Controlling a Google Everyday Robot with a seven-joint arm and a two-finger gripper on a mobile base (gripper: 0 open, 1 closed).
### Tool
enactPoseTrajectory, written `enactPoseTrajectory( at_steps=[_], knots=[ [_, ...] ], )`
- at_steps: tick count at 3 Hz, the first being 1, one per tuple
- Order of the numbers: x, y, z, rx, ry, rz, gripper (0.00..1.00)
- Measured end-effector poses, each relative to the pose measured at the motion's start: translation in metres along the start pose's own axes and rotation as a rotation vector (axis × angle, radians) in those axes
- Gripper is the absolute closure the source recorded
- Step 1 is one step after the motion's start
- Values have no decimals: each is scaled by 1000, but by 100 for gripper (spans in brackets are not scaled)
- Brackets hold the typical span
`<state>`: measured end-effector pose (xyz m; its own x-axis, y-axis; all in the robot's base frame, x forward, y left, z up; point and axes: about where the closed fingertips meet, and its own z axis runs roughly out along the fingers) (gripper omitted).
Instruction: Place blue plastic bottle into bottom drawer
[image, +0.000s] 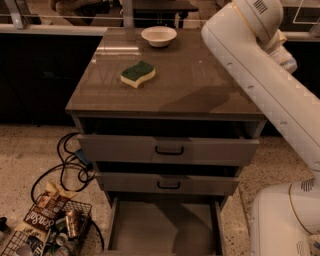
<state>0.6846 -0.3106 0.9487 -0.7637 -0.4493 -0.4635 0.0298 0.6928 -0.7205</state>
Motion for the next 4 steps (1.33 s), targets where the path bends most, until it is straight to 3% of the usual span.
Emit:
enactPoseTrajectory(
  at_steps=[1,2,3,4],
  knots=[
    [-4,14,24,89,51,16,100],
    [-4,14,24,89,51,16,100],
    [-10,7,31,-25,-4,43,100],
    [-4,-15,23,-246,-102,105,100]
  ],
)
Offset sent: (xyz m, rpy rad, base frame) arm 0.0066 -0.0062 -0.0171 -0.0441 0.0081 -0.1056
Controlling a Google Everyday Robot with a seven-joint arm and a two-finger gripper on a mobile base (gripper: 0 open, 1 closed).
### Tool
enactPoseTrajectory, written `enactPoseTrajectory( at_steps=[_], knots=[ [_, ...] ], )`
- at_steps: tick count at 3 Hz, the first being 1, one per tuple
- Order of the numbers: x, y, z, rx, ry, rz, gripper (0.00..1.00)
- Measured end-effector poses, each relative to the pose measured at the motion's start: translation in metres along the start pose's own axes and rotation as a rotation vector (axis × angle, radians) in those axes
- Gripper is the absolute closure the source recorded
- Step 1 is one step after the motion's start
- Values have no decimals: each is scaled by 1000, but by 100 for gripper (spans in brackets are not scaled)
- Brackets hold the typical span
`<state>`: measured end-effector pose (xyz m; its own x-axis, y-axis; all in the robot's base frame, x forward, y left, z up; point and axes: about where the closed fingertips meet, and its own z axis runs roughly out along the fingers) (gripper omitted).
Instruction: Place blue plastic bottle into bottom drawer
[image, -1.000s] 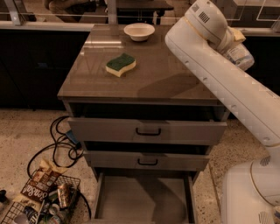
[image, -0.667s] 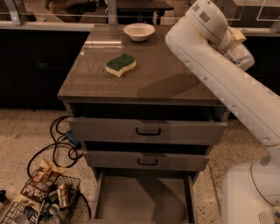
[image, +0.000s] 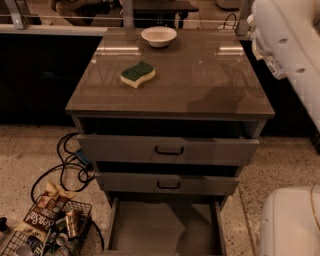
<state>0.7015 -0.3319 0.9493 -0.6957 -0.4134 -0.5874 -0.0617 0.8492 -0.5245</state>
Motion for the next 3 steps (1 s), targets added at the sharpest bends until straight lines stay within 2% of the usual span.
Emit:
enactPoseTrajectory(
  at_steps=[1,2,3],
  knots=[
    [5,-16,-46,-174,-107,55,100],
    [1,-21,-92,-306,-219,92,100],
    [-12,-18,-145,-437,-369,119,100]
  ],
)
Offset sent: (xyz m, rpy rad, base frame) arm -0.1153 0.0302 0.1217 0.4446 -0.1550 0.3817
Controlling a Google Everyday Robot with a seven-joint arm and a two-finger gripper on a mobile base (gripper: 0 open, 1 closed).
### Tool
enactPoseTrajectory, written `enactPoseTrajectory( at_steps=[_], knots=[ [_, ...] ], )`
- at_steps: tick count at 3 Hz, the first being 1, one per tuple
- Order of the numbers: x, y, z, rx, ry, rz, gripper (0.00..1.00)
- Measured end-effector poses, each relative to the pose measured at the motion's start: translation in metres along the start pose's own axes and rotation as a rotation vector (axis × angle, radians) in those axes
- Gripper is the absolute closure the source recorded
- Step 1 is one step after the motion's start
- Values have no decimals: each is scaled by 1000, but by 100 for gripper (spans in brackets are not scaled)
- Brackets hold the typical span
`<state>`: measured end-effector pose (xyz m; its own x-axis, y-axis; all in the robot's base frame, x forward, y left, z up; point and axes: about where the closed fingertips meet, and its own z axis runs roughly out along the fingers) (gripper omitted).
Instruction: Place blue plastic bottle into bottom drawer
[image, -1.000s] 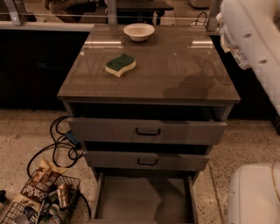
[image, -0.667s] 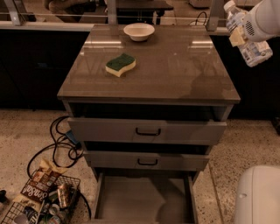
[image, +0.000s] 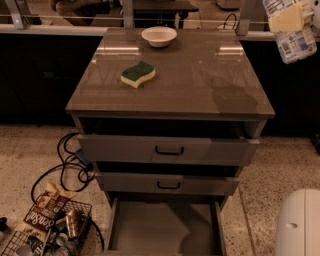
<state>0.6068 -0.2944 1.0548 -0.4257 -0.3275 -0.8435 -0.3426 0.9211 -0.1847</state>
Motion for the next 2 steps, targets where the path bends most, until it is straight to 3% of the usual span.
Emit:
enactPoseTrajectory(
  at_steps=[1,2],
  knots=[
    [-13,12,-14,-73,-81,25,100],
    [-14,14,-11,-76,-72,15,100]
  ],
)
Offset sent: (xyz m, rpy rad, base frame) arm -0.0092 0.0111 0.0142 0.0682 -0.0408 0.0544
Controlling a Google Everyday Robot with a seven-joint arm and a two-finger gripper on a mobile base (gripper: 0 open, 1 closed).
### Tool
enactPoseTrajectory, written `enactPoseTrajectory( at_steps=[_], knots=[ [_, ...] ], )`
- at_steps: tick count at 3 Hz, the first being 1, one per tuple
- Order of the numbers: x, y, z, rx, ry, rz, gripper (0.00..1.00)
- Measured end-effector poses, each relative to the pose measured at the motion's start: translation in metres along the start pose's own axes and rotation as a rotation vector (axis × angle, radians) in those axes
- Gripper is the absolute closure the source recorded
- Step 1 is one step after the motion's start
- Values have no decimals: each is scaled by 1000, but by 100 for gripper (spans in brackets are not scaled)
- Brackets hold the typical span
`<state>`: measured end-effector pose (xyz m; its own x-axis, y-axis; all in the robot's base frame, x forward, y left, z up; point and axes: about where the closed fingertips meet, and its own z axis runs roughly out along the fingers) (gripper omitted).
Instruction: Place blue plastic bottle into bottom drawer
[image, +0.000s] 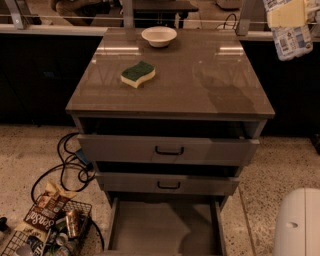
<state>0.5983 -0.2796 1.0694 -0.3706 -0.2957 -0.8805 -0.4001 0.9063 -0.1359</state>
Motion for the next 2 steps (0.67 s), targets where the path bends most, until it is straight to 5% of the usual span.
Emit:
enactPoseTrajectory(
  at_steps=[2],
  knots=[
    [-2,14,28,-34,107,-111,97]
  ],
)
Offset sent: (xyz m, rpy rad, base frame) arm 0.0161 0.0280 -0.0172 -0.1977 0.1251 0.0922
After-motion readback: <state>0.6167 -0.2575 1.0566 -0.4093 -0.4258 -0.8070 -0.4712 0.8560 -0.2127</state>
